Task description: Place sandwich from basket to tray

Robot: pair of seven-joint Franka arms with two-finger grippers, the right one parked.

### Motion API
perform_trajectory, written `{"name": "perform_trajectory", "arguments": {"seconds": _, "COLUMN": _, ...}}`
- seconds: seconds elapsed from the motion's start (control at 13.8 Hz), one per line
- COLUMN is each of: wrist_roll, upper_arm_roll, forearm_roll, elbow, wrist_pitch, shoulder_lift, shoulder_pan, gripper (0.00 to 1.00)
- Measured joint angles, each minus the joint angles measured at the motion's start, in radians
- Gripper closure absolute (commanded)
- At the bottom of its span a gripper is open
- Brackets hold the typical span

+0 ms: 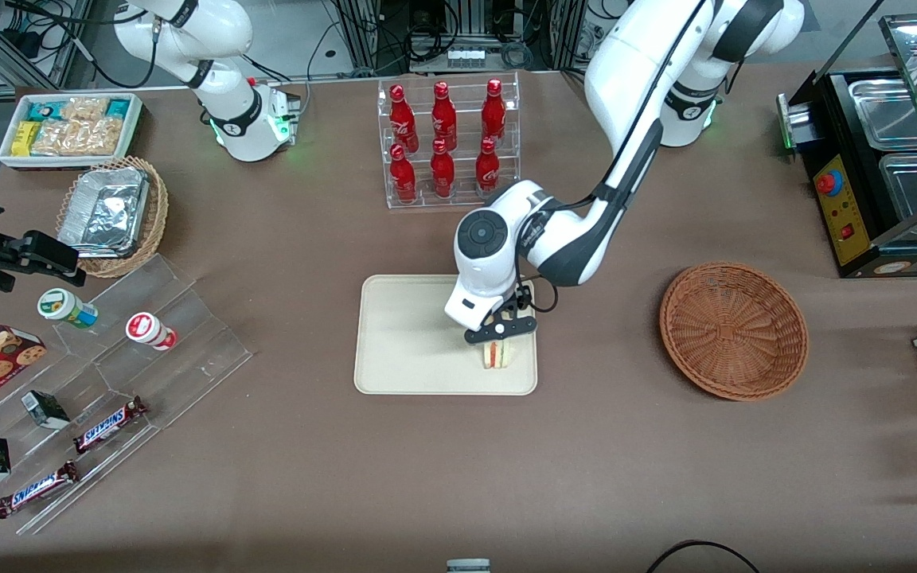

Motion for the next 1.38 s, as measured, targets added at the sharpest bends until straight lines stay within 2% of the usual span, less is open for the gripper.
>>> {"name": "perform_trajectory", "arguments": {"seconds": 0.29, "wrist_roll": -0.051, "upper_arm_roll": 0.018, "forearm_roll": 0.000, "elbow": 0.018, "wrist_pitch": -0.122, "shoulder_lift": -0.147, "shoulder_pan": 0.016, "gripper": 0.00}}
{"name": "perform_trajectory", "arguments": {"seconds": 0.8, "wrist_roll": -0.045, "upper_arm_roll": 0.025, "forearm_roll": 0.000, "elbow": 0.018, "wrist_pitch": -0.316, "shoulder_lift": -0.384, "shoulder_pan": 0.186, "gripper": 0.00}}
{"name": "perform_trajectory", "arguments": {"seconds": 1.09, "wrist_roll": 0.041, "upper_arm_roll": 0.026, "forearm_roll": -0.017, "elbow": -0.010, "wrist_pitch": -0.383, "shoulder_lift": -0.464, "shoulder_pan": 0.257, "gripper": 0.00}}
{"name": "perform_trajectory", "arguments": {"seconds": 1.38, "wrist_roll": 0.266, "upper_arm_roll": 0.028, "forearm_roll": -0.109, "elbow": -0.108, "wrist_pitch": -0.426, "shoulder_lift": -0.622, "shoulder_pan": 0.410, "gripper": 0.00}}
